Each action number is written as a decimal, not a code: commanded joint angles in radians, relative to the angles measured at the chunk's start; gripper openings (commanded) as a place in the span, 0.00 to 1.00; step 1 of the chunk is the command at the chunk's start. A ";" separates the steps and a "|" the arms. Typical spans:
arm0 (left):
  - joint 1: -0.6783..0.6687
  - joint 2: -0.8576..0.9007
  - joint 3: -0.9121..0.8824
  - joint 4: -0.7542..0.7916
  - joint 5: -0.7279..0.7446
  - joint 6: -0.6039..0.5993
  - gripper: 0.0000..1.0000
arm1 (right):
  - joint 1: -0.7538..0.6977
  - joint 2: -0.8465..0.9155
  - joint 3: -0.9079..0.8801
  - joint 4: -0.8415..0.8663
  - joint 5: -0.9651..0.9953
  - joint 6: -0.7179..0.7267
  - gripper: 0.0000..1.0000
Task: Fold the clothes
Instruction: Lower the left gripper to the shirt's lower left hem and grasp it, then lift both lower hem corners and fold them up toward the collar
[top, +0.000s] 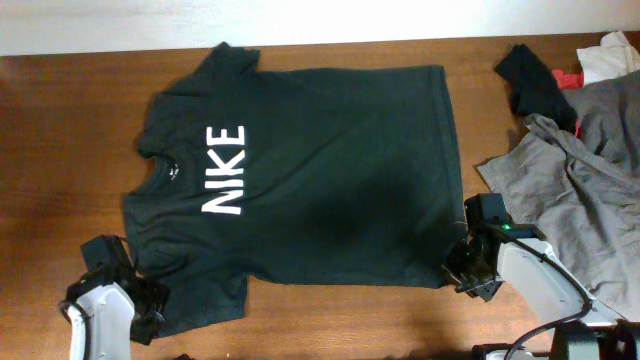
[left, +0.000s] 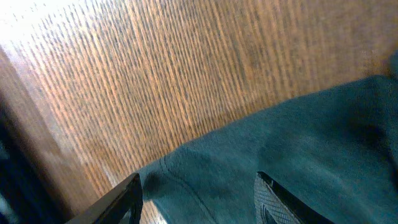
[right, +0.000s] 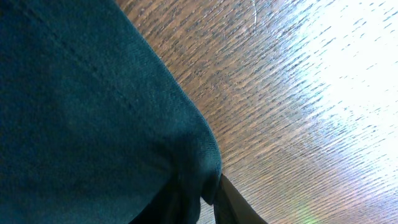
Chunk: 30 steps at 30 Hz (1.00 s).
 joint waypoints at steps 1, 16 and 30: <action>0.006 0.006 -0.030 0.023 -0.018 0.028 0.58 | 0.005 0.005 -0.014 -0.002 0.005 0.004 0.22; 0.006 0.006 -0.069 0.066 -0.002 0.069 0.59 | 0.005 0.005 -0.014 -0.002 0.005 0.004 0.22; 0.006 0.006 -0.075 0.075 0.020 0.076 0.33 | 0.005 0.005 -0.014 -0.003 0.006 0.003 0.22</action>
